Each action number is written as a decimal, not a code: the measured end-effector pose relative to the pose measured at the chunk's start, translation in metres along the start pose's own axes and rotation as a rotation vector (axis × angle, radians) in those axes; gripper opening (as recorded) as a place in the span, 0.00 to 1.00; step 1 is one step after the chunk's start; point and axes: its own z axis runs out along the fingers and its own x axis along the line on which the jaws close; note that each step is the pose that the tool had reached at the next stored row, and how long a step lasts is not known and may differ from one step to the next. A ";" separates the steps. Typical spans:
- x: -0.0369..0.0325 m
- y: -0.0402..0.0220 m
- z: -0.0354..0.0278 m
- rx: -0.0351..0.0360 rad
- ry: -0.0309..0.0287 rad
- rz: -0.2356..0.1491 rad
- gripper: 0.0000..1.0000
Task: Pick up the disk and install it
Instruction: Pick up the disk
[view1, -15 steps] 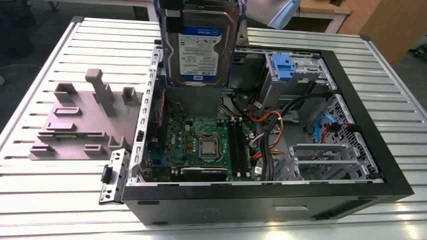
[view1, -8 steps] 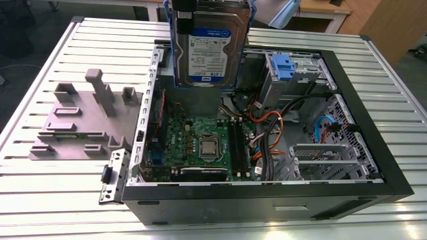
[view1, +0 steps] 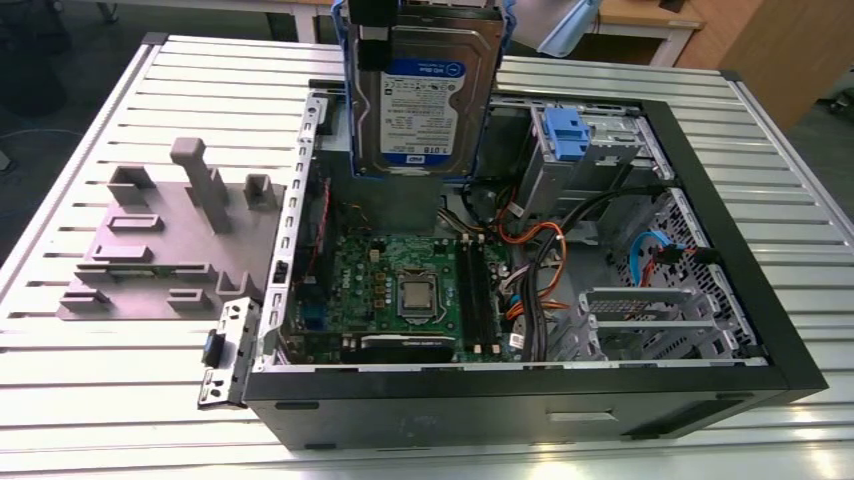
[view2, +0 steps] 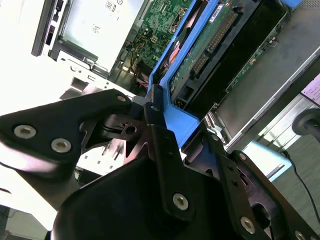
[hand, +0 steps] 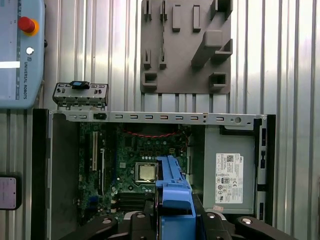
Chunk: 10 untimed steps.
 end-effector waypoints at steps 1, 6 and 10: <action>0.0000 0.0000 0.0000 0.0000 0.0000 0.000 0.37; -0.0001 -0.0016 0.0001 0.0000 0.0004 0.000 0.37; 0.0000 -0.0094 0.0003 0.0000 0.0005 0.000 0.37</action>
